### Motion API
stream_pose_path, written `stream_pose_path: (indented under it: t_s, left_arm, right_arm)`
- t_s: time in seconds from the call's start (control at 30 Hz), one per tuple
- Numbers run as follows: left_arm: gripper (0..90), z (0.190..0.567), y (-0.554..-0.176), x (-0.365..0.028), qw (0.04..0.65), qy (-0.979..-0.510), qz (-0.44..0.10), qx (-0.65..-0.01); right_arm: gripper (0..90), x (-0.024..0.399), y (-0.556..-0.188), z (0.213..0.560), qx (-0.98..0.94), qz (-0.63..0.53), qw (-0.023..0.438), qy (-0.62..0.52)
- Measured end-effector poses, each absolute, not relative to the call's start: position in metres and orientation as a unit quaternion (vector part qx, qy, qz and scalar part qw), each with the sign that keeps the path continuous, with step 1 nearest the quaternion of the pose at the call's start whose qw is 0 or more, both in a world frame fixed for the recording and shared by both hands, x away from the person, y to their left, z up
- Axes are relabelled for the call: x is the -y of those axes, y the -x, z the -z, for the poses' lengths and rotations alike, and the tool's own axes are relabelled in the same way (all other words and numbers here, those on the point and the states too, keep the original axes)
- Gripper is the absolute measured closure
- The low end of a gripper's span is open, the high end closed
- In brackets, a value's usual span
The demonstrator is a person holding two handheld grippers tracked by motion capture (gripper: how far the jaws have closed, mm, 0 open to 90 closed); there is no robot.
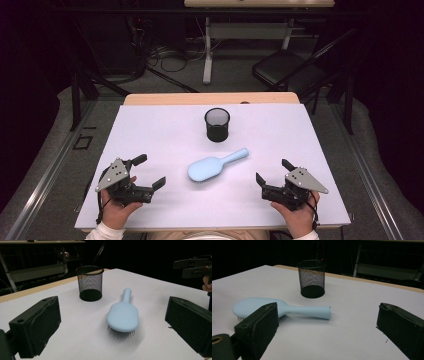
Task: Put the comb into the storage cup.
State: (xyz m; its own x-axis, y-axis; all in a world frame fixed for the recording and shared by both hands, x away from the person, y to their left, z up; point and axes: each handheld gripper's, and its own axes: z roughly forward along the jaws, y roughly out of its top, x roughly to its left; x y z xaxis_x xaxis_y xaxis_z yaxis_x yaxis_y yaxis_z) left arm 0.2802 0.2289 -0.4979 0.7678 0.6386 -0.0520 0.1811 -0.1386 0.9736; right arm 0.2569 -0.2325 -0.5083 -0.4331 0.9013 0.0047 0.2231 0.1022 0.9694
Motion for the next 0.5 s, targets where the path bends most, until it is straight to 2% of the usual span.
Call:
stream_pose_path:
  t_s: [0.5]
  left_arm:
    - [0.3,0.4996,-0.2784,-0.2292,0.593,-0.730,-0.187,-0.284]
  right_arm:
    - [5.8,0.2330,-0.2613,0.5104,-0.674,-0.510,0.322,-0.428]
